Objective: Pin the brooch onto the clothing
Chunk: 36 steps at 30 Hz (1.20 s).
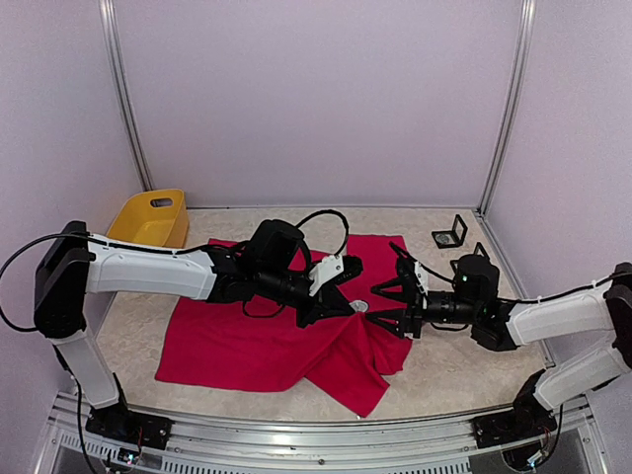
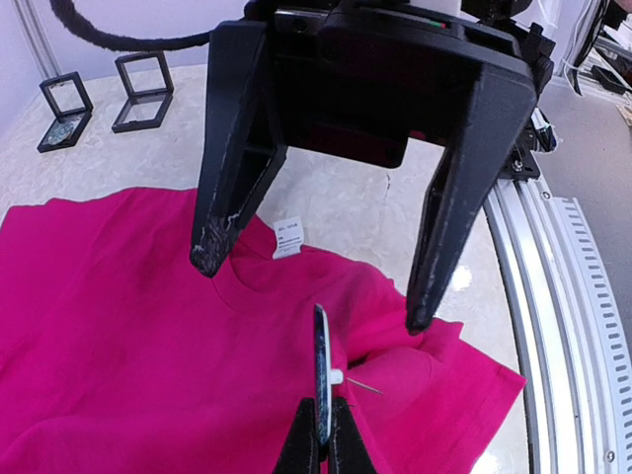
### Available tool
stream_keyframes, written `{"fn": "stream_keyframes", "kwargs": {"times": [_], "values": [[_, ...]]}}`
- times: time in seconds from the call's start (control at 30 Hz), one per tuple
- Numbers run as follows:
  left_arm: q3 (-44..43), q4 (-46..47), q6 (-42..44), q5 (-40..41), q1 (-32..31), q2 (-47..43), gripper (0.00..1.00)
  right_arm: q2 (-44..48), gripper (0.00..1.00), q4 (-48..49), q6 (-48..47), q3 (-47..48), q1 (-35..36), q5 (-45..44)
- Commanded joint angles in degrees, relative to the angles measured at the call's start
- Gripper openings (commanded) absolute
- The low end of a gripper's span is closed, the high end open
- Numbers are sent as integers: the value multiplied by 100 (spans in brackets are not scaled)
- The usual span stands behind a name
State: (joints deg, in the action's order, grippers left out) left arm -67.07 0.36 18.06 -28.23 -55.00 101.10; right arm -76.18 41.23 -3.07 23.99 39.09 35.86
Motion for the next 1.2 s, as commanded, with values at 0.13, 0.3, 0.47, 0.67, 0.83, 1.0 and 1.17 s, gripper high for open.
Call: {"fn": "stream_keyframes", "kwargs": {"times": [0.13, 0.3, 0.47, 0.67, 0.83, 1.0, 1.17], "values": [[-271, 28, 39, -47, -48, -150, 0, -412, 63, 393, -284, 95, 307, -222], [-279, -7, 40, -49, -54, -161, 0, -612, 61, 587, -239, 163, 395, -364], [-288, -18, 47, -39, -54, -161, 0, -704, 57, 835, 51, 177, 394, -247], [-321, -18, 70, -91, -50, -118, 0, -601, 41, 1053, 223, 90, 395, -331], [-333, -18, 79, -101, -59, -119, 0, -586, 33, 950, 204, 154, 391, -422], [-338, -220, 146, -89, -92, -96, 0, -571, 29, 708, 288, 307, 374, -624], [-362, -394, 311, 151, -179, -30, 0, -469, 27, 560, 624, 410, 234, -479]]}}
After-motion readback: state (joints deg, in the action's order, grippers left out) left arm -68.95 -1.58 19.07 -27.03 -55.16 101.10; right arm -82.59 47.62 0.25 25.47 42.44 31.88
